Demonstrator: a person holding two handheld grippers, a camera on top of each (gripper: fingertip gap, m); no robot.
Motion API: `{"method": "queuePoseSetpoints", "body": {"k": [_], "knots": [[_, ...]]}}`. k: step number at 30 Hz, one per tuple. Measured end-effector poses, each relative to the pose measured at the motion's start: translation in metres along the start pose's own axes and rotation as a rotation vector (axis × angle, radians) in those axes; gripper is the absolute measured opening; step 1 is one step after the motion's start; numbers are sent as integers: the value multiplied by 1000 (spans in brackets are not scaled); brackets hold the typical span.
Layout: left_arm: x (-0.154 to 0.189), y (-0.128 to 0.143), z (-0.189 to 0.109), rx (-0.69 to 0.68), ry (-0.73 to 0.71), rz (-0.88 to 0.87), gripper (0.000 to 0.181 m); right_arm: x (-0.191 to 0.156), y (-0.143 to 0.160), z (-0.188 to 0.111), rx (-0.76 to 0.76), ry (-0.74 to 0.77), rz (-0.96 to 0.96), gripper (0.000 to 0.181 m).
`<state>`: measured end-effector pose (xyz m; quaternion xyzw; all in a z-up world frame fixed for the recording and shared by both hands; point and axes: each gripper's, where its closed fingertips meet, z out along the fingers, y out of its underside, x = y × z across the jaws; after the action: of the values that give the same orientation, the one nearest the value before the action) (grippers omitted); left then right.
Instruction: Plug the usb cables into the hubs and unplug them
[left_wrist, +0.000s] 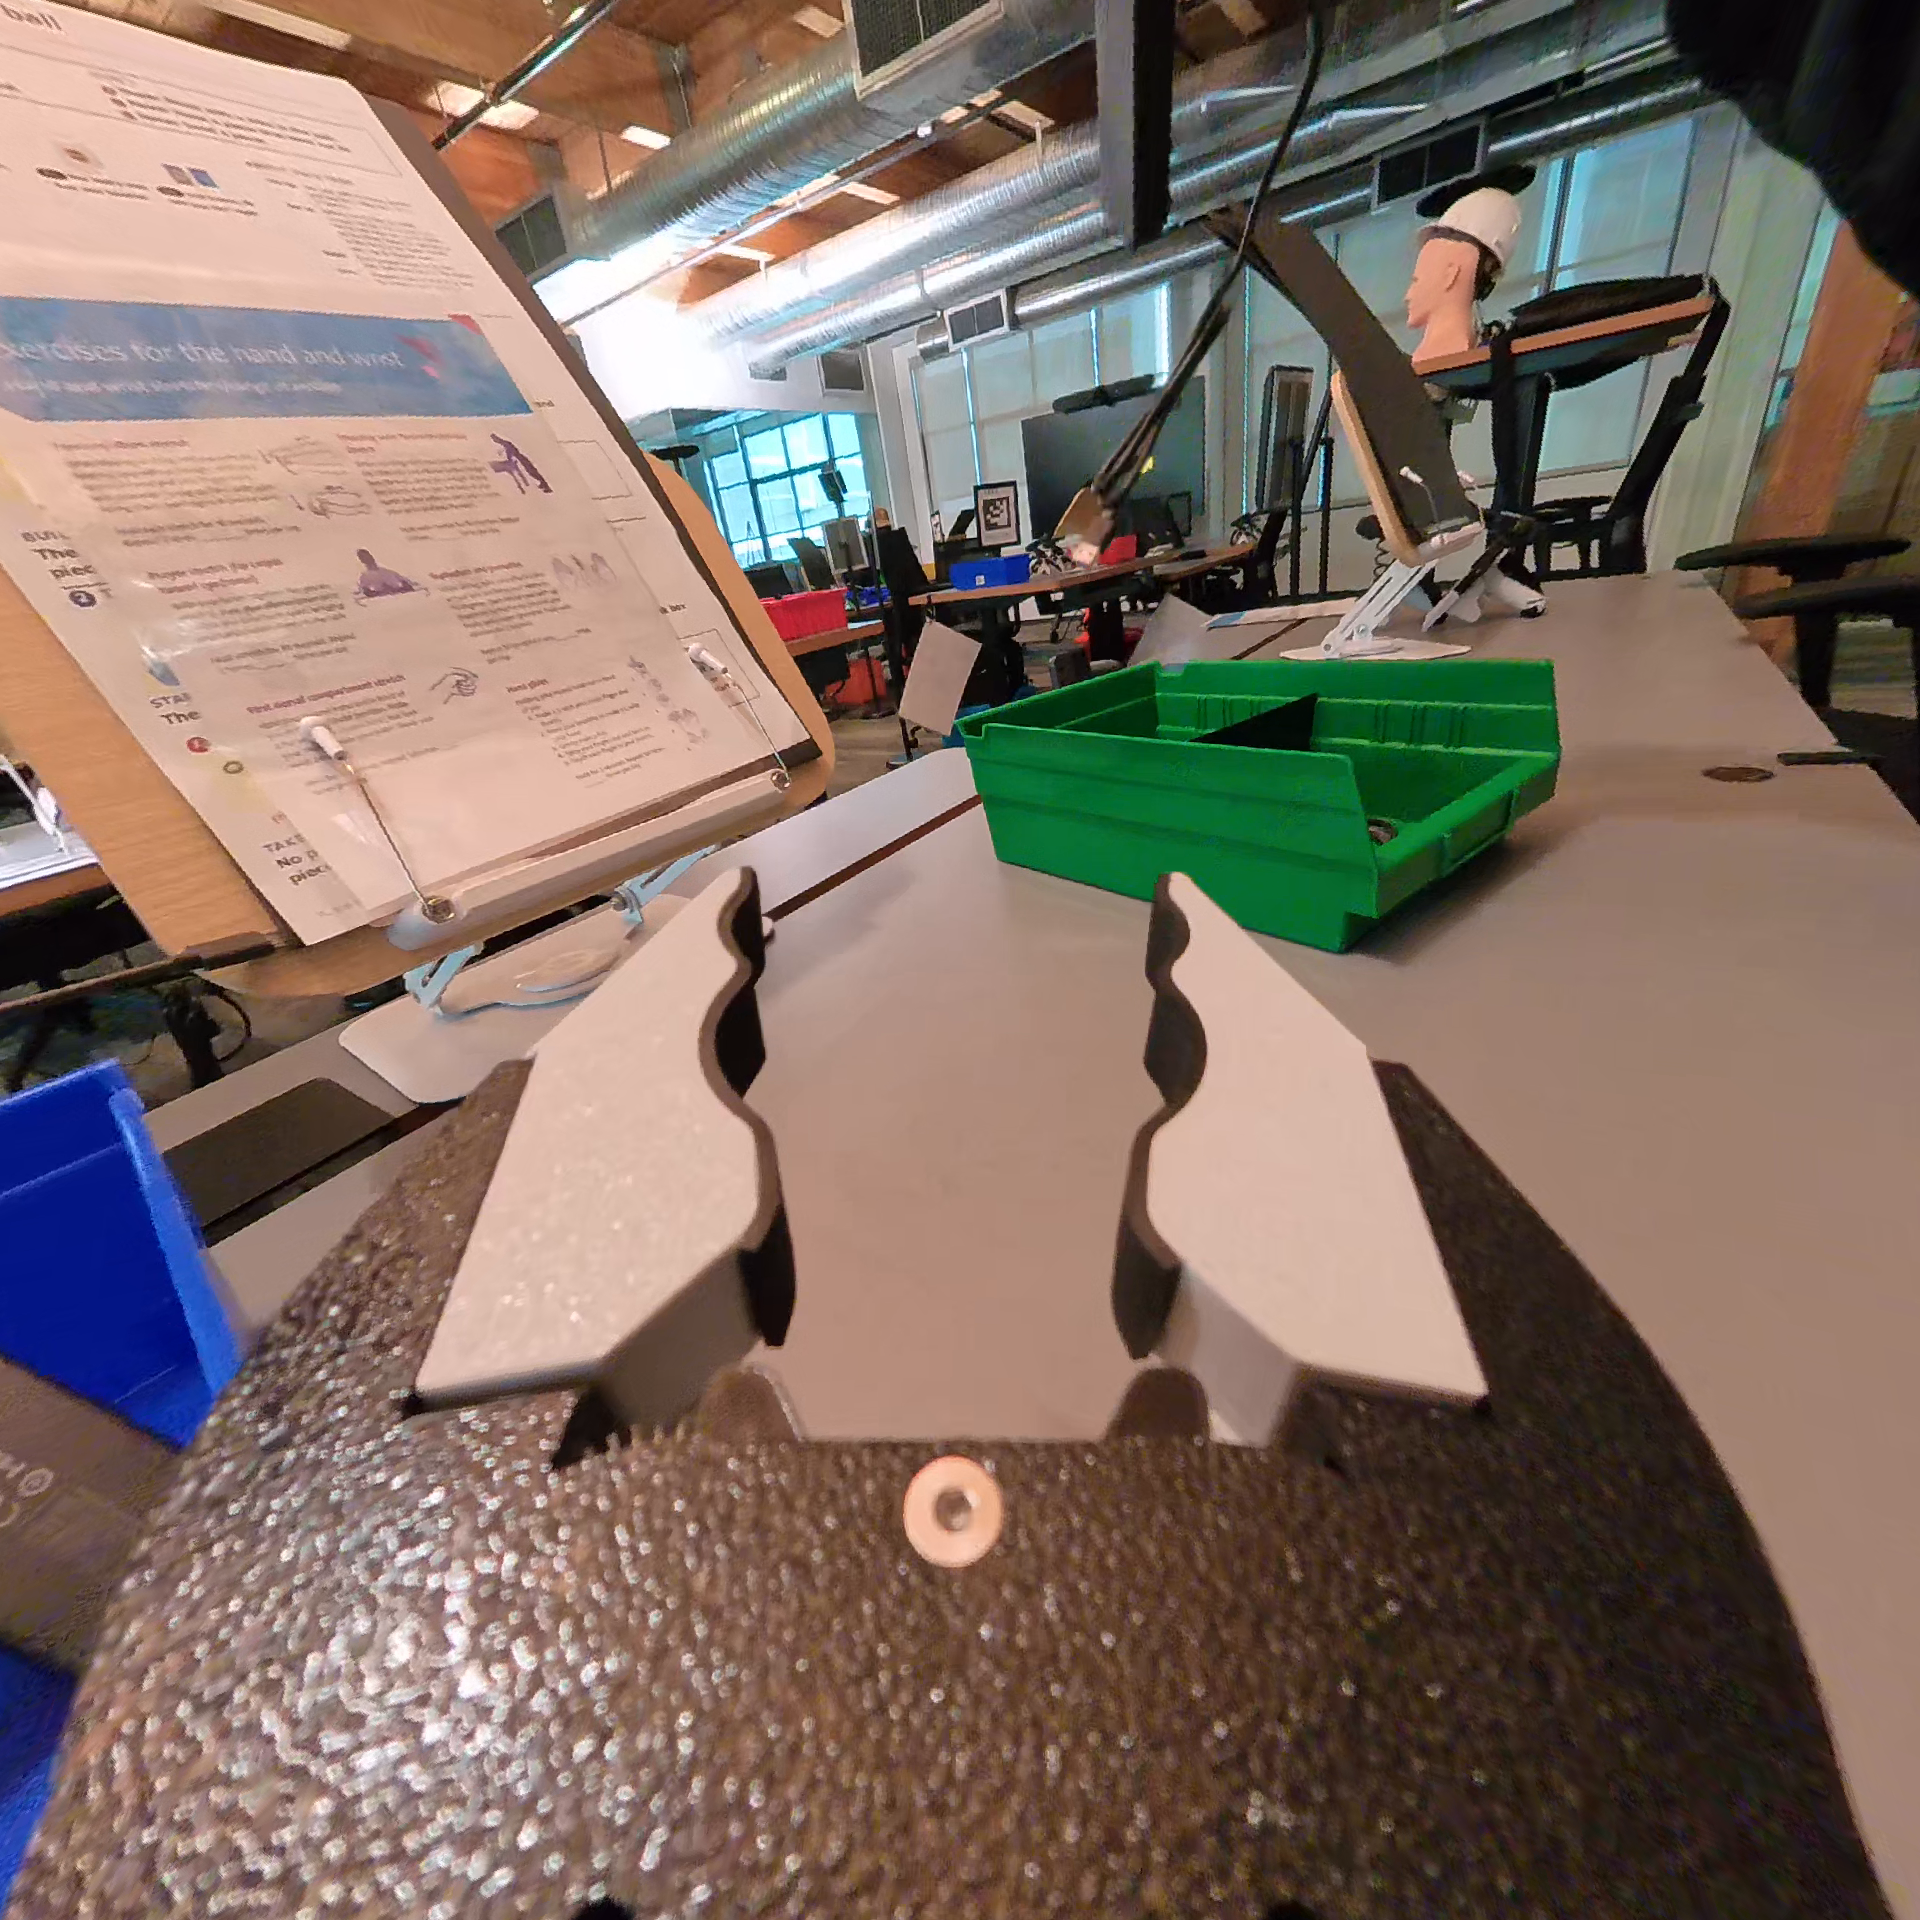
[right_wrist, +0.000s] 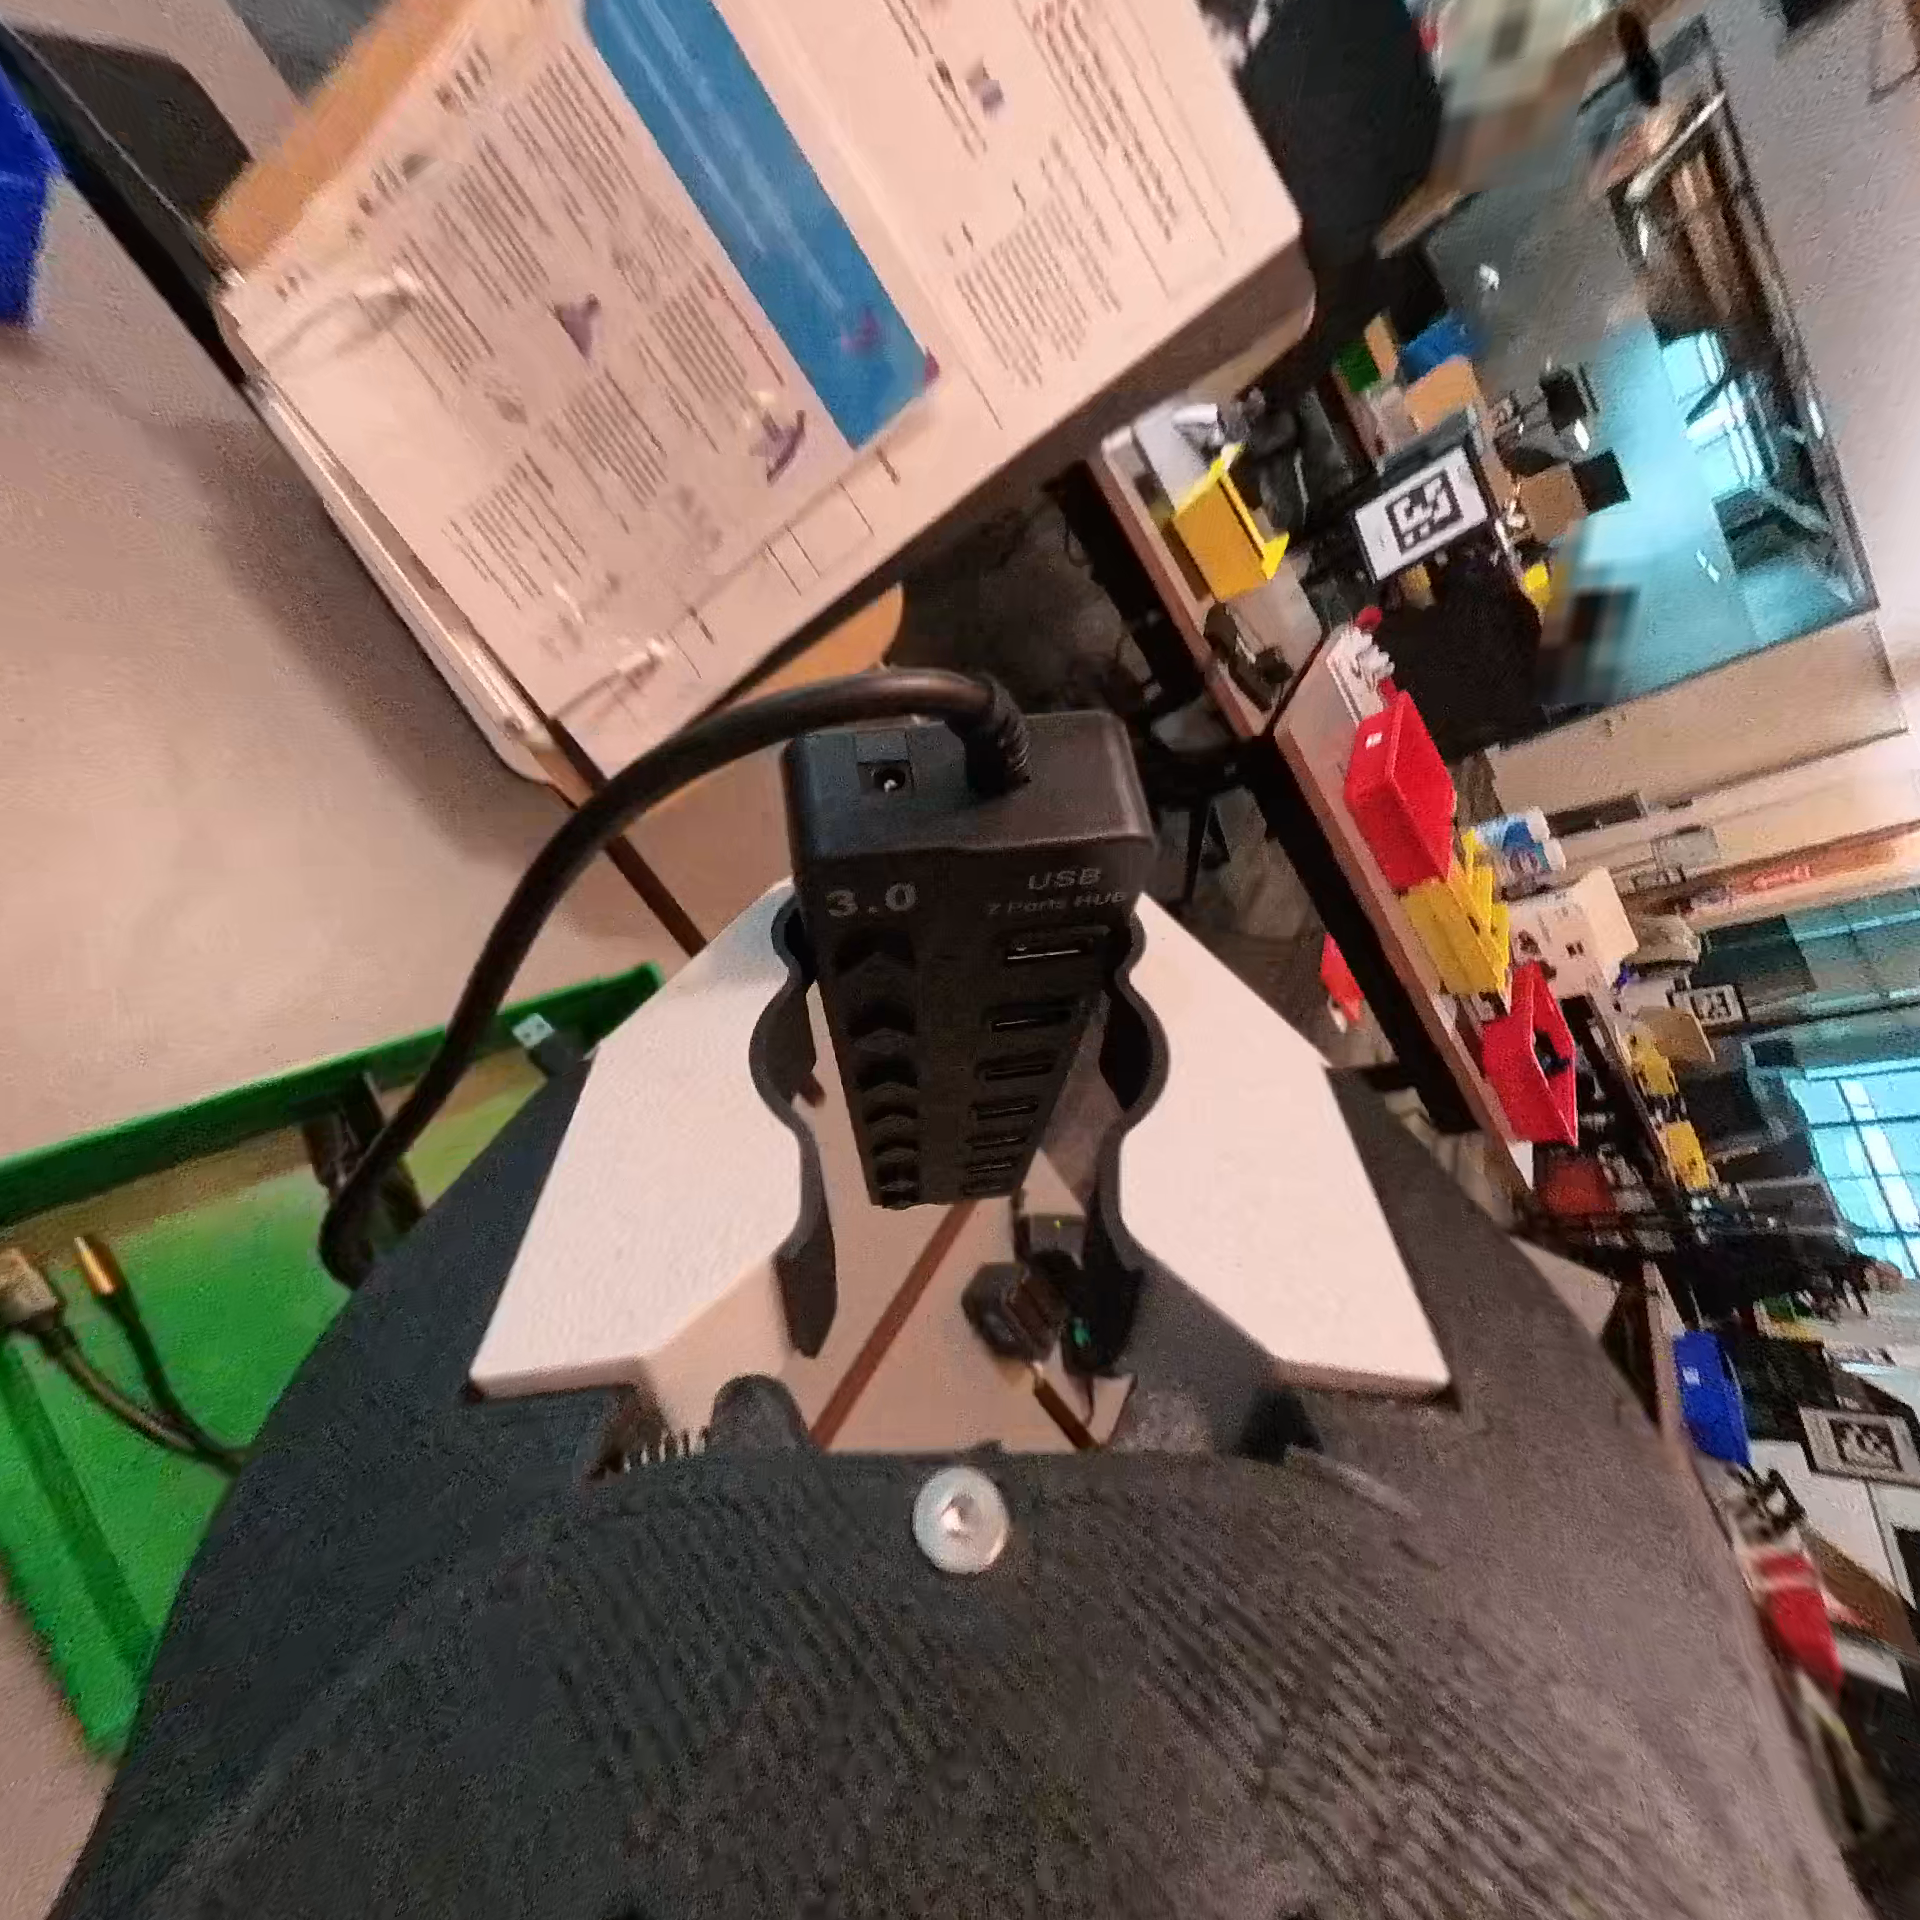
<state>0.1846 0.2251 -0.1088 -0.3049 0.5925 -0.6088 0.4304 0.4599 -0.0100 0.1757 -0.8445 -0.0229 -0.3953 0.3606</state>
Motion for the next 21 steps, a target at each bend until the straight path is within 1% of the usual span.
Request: {"method": "queuePoseSetpoints", "body": {"k": [2,4,6,8,10,13,15,17,20,21], "knots": [[2,0,1,4,10,-4,72,0,28,18,-100,-14,-3,55],[6,-2,1,11,23,-3,71,-12,58,41,-179,-26,-25,54],[9,-1,2,6,33,5,71,-33,88,66,-237,-56,-40,54],[11,0,3,-3,42,14,71,-62,114,90,-282,-122,-43,54],[12,0,3,-3,50,14,71,-85,134,110,-313,-171,-24,54],[11,0,2,2,49,10,69,-127,155,124,-371,-359,29,54],[11,-1,2,6,53,6,68,-145,164,131,-412,-441,90,54],[13,-1,3,3,58,8,67,-158,182,136,-519,-482,107,54],[16,1,4,-10,77,7,67,-166,218,142,-753,-459,69,53],[17,1,5,-11,80,10,67,-169,228,145,-811,-451,55,53]]}}
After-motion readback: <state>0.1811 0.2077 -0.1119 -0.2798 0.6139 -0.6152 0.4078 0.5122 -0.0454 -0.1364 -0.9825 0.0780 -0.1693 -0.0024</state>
